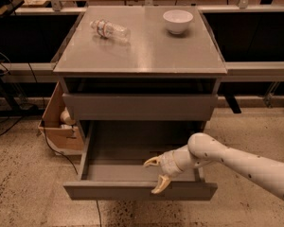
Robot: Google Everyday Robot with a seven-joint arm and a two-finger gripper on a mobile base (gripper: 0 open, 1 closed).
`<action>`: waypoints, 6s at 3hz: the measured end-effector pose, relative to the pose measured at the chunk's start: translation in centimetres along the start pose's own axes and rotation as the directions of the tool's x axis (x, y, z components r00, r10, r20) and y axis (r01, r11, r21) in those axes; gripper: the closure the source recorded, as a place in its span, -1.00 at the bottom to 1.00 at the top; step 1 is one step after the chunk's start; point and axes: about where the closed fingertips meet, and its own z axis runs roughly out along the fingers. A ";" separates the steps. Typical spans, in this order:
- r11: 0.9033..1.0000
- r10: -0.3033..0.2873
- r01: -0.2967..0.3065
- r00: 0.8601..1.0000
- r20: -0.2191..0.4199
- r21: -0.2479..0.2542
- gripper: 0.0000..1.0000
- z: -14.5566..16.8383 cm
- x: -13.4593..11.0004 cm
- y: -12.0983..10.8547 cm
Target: Close middle drawer
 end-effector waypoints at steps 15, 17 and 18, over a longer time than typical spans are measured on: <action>0.852 0.028 -0.126 0.980 0.195 0.509 1.00 -2.2 13.2 -2.0; 0.745 0.057 -0.178 0.977 0.204 0.643 1.00 -1.4 12.8 -6.9; 0.746 0.065 -0.190 0.975 0.214 0.638 1.00 -0.2 12.6 -7.0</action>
Offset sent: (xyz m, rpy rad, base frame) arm 0.0103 -0.0024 0.0066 0.0196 -0.0305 -0.0071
